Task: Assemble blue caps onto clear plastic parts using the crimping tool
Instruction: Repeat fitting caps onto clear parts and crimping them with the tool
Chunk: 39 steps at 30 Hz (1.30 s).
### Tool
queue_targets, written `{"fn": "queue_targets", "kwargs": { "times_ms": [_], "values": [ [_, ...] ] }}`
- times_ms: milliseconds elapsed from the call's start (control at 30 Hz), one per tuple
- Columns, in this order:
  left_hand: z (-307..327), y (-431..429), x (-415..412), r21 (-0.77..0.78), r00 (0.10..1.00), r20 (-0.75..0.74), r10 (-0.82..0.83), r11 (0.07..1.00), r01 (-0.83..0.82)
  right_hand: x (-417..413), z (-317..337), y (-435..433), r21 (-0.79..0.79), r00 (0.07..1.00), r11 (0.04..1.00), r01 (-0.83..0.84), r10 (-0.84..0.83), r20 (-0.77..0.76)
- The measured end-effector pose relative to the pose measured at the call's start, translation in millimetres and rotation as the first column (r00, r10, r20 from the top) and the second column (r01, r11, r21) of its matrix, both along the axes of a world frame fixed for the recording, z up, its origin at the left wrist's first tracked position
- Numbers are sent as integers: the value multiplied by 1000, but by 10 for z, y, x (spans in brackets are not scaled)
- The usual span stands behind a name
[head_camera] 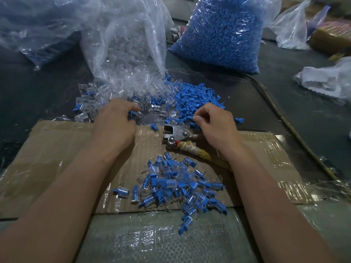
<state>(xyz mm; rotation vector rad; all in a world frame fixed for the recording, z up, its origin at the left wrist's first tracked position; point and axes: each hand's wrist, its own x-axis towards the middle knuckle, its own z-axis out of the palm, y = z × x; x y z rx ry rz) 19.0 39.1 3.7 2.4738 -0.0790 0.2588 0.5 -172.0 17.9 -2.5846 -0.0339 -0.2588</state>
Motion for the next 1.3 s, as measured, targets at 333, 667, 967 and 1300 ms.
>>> {"fn": "queue_targets", "kwargs": {
  "times_ms": [333,667,967,1300],
  "values": [
    [-36,-61,25,196,992,-29,-120,973,123,-31,15,19,17,1000,1000,-4,4,-7],
    [129,-141,-109,-437,996,19,-86,896,86,-93,78,52,122,999,992,-14,9,44],
    [285,-225,-267,-876,900,-237,-366,482,-34,-268,156,250,346,982,926,-154,103,159],
    [286,-263,-263,-914,890,-218,-399,403,-43,-360,210,385,433,957,866,-251,156,244]
  ]
}}
